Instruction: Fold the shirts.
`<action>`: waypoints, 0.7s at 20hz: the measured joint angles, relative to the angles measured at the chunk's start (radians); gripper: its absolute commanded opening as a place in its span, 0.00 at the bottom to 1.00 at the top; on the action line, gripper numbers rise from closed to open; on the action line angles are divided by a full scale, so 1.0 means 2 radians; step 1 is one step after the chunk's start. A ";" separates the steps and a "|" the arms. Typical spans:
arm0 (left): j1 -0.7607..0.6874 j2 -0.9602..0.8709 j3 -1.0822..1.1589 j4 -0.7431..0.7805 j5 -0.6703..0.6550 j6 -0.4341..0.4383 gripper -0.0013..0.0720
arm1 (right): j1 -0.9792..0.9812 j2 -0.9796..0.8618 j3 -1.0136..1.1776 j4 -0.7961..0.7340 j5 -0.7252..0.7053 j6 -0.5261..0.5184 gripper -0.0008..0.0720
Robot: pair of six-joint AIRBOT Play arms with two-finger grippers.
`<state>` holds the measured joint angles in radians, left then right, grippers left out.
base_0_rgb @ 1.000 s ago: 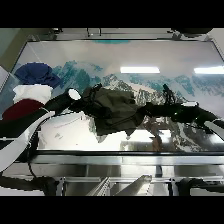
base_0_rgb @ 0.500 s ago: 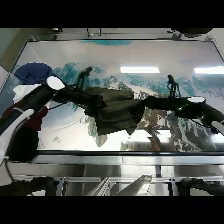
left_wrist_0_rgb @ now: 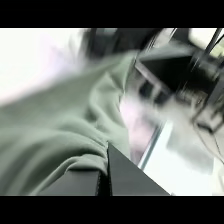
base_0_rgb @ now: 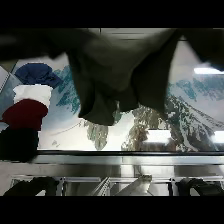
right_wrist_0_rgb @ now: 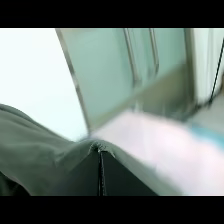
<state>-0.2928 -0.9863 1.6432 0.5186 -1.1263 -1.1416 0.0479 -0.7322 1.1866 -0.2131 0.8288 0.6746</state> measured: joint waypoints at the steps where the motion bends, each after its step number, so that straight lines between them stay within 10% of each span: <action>1: -0.004 0.006 0.035 -0.002 0.000 -0.003 0.06 | 0.000 0.019 0.022 -0.005 -0.004 -0.001 0.02; 7: -0.008 -0.038 0.158 -0.007 -0.061 -0.060 0.06 | 0.000 0.025 0.090 -0.047 0.016 0.031 0.03; 14: 0.088 -0.179 0.047 -0.004 -0.155 -0.097 0.14 | 0.001 -0.174 0.099 -0.153 0.070 0.100 0.05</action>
<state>-0.1162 -1.3434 1.7367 0.5110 -1.4361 -1.3354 0.0502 -1.0794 1.3842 -0.5194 0.9695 0.8742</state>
